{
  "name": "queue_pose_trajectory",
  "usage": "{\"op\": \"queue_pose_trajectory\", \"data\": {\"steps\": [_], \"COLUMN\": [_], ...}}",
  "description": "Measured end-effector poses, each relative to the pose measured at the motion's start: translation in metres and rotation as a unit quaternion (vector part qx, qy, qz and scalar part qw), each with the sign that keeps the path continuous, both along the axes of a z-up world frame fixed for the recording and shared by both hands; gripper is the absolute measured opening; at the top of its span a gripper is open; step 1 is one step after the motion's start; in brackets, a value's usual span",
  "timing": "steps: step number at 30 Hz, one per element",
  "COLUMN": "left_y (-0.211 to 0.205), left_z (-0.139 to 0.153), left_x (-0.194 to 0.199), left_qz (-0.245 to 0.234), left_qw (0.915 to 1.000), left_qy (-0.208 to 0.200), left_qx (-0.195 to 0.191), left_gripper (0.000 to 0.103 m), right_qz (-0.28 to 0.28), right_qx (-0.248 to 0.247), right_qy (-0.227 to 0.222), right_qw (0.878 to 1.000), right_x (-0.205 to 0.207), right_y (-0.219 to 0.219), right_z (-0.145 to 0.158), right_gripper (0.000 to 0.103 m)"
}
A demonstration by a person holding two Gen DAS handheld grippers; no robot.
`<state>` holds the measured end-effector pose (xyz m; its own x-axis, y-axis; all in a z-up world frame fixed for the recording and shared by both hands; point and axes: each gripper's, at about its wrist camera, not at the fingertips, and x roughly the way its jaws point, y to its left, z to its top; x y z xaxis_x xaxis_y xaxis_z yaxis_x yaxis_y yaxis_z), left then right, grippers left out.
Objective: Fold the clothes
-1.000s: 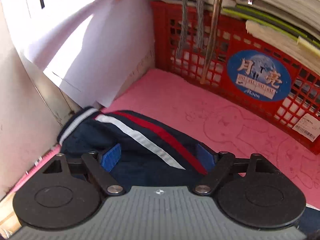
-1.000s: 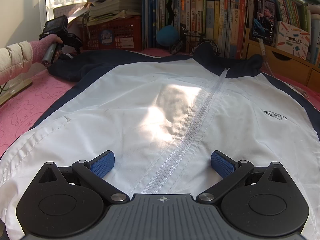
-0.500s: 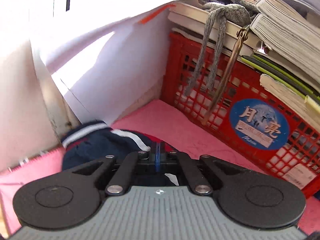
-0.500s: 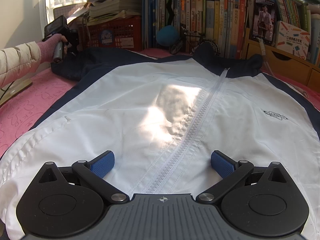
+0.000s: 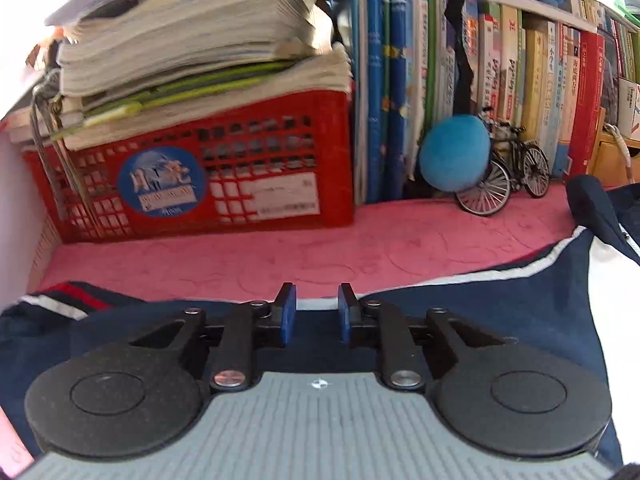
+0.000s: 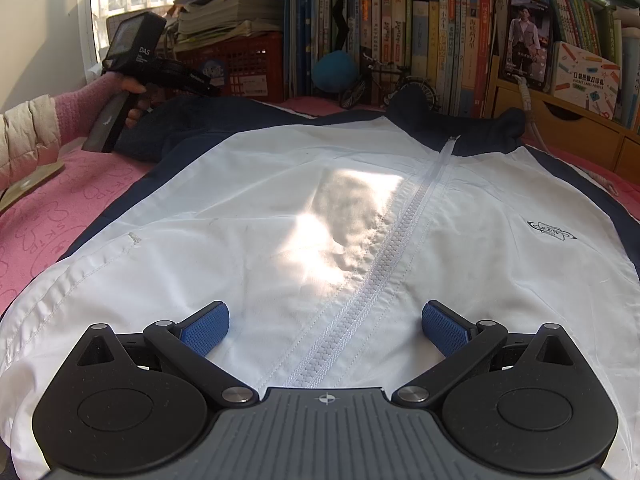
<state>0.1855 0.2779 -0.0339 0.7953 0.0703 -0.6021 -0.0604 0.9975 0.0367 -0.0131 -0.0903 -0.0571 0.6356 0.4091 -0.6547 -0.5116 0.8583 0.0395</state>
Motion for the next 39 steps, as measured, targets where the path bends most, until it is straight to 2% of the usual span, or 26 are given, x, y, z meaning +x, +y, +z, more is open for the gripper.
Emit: {"op": "queue_pose_trajectory", "data": {"steps": [2,5,9,12,15,17,20,22,24,25,27,28,29,32,33,34,35,36,37,38,39], "left_y": [-0.013,-0.036,-0.072,-0.106,-0.125,-0.127,-0.131,-0.133,-0.133,-0.133,-0.132,-0.132,-0.131,-0.134,-0.137,-0.140,-0.142,-0.145,-0.150,-0.157,-0.165], "left_z": [0.001,0.012,0.019,0.018,-0.001,-0.005,-0.006,-0.006,-0.006,-0.006,-0.006,-0.006,-0.006,-0.001,0.004,0.008,0.012,0.017,0.025,0.031,0.037], "left_x": [-0.007,-0.035,-0.071,-0.083,-0.088,-0.091,-0.092,-0.093,-0.094,-0.094,-0.093,-0.093,-0.092,-0.090,-0.089,-0.088,-0.086,-0.085,-0.082,-0.078,-0.073], "left_qz": [-0.014,-0.049,-0.109,-0.143,-0.127,-0.112,-0.098,-0.093,-0.088,-0.086,-0.081,-0.078,-0.073,-0.058,-0.051,-0.043,-0.036,-0.030,-0.038,-0.048,-0.057], "left_qw": [0.9993,0.9969,0.9894,0.9874,0.9915,0.9935,0.9951,0.9956,0.9960,0.9962,0.9967,0.9969,0.9972,0.9981,0.9984,0.9985,0.9986,0.9986,0.9983,0.9979,0.9974], "left_qy": [0.005,-0.015,-0.029,0.003,0.019,0.007,0.005,0.004,0.004,0.004,0.005,0.006,0.007,0.008,0.007,0.006,0.006,0.004,-0.008,-0.018,-0.028], "left_qx": [-0.034,-0.059,-0.091,-0.069,-0.023,-0.017,-0.002,0.007,0.012,0.014,0.013,0.012,0.011,0.018,0.025,0.031,0.038,0.044,0.044,0.039,0.035], "left_gripper": [0.022,0.031,0.043,0.043,0.045,0.047,0.051,0.053,0.056,0.057,0.061,0.062,0.064,0.067,0.067,0.065,0.055,0.055,0.055,0.055,0.055], "right_qz": [0.000,0.000,0.000,-0.003,-0.020,-0.035,-0.087,-0.144,-0.188,-0.197,-0.253,-0.284,-0.313,-0.387,-0.421,-0.461,-0.501,-0.539,-0.563,-0.565,-0.540], "right_qx": [0.000,0.000,0.000,-0.006,0.001,0.002,-0.016,-0.008,0.012,0.012,-0.025,-0.033,-0.033,-0.026,-0.040,-0.061,-0.082,-0.102,-0.111,-0.096,-0.055], "right_qy": [0.000,0.000,0.000,-0.004,-0.029,-0.042,-0.030,-0.003,0.011,0.005,0.000,-0.002,0.001,0.000,-0.004,-0.006,-0.009,-0.008,-0.008,-0.016,-0.030], "right_qw": [1.000,1.000,1.000,1.000,0.999,0.999,0.996,0.989,0.982,0.980,0.967,0.958,0.949,0.922,0.906,0.885,0.862,0.836,0.819,0.820,0.839], "right_x": [0.000,0.000,0.001,0.006,0.019,0.033,0.063,0.082,0.092,0.093,0.094,0.093,0.093,0.091,0.090,0.089,0.088,0.087,0.086,0.084,0.080], "right_y": [0.000,0.000,0.000,0.001,-0.009,-0.023,-0.058,-0.099,-0.145,-0.162,-0.199,-0.223,-0.247,-0.312,-0.330,-0.345,-0.361,-0.373,-0.379,-0.380,-0.375], "right_z": [0.000,0.000,0.001,0.004,0.016,0.020,0.015,0.007,0.002,0.002,0.002,0.000,-0.003,-0.013,-0.014,-0.013,-0.013,-0.011,-0.007,0.000,0.008], "right_gripper": [0.103,0.103,0.103,0.101,0.100,0.100,0.099,0.098,0.087,0.077,0.079,0.089,0.092,0.096,0.096,0.096,0.090,0.082,0.063,0.062,0.063]}}
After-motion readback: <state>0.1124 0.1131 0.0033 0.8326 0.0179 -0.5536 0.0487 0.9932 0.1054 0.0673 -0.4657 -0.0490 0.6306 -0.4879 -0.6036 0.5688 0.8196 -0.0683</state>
